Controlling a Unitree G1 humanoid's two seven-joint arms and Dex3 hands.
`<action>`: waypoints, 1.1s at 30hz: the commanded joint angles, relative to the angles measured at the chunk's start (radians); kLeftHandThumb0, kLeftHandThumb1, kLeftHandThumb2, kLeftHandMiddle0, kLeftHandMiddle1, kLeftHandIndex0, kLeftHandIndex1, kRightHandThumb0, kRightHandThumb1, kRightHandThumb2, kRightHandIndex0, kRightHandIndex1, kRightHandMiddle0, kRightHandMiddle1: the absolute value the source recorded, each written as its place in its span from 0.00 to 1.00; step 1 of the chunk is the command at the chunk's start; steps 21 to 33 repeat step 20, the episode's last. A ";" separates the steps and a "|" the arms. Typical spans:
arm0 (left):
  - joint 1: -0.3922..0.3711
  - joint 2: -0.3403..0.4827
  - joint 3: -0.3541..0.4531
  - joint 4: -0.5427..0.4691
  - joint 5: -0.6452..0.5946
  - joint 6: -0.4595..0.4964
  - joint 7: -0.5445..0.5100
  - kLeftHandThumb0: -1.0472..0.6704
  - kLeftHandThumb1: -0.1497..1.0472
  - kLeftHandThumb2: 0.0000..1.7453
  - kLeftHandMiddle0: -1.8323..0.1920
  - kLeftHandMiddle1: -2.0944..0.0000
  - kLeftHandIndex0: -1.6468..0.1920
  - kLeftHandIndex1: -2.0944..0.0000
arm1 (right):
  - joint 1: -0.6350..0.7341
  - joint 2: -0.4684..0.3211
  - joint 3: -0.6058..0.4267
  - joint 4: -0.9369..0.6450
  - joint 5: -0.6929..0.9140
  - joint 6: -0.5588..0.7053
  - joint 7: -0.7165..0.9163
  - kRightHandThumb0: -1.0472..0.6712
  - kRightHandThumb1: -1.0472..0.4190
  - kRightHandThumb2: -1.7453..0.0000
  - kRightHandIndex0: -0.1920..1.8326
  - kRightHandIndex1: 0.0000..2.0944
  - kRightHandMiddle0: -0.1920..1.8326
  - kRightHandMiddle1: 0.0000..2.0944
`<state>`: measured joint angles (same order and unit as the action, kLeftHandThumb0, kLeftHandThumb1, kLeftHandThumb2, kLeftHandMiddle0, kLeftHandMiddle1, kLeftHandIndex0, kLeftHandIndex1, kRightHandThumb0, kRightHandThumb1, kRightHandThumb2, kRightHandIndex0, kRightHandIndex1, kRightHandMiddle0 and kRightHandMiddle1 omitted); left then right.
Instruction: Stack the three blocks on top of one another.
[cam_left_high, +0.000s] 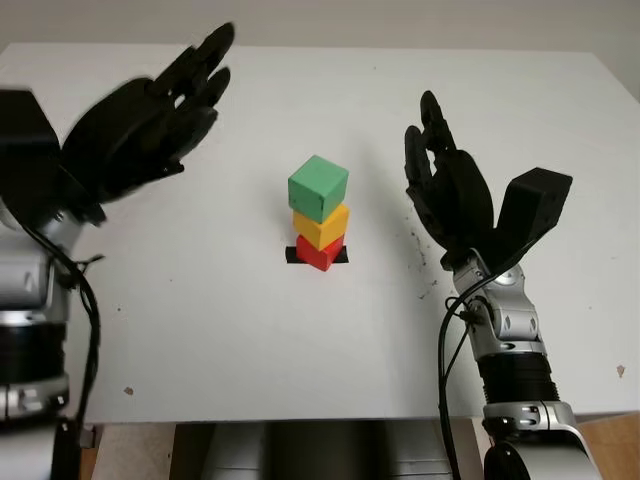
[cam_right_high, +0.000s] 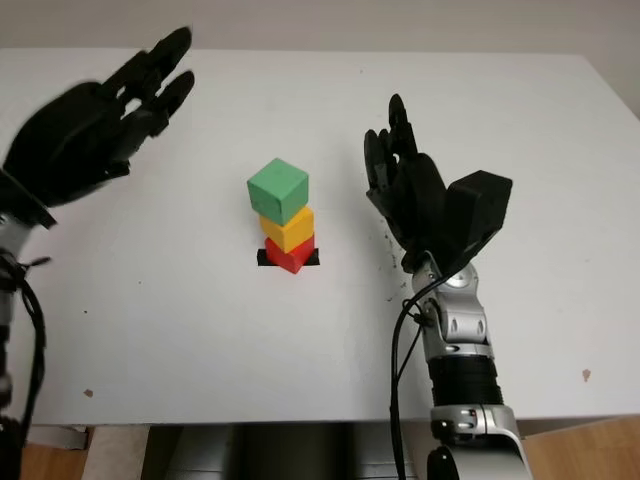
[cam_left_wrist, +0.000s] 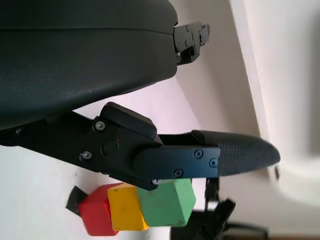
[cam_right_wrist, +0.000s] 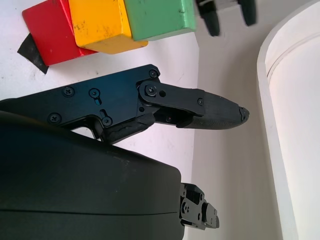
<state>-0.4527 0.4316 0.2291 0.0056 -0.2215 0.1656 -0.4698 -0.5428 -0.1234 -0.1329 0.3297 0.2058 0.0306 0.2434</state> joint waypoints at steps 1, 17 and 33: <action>0.050 -0.042 0.011 -0.034 0.005 -0.048 0.050 0.10 1.00 0.31 1.00 1.00 1.00 1.00 | -0.010 0.003 -0.009 0.014 0.005 -0.024 0.000 0.22 0.00 0.65 0.00 0.00 0.00 0.00; 0.197 -0.207 -0.046 0.094 0.044 -0.327 0.183 0.12 1.00 0.36 1.00 1.00 1.00 1.00 | -0.020 0.023 0.004 0.090 -0.037 -0.107 -0.044 0.23 0.00 0.60 0.00 0.00 0.00 0.00; 0.200 -0.217 -0.047 0.103 0.029 -0.333 0.180 0.12 1.00 0.36 1.00 1.00 1.00 1.00 | -0.013 0.032 0.001 0.093 -0.035 -0.113 -0.052 0.23 0.00 0.61 0.00 0.00 0.00 0.00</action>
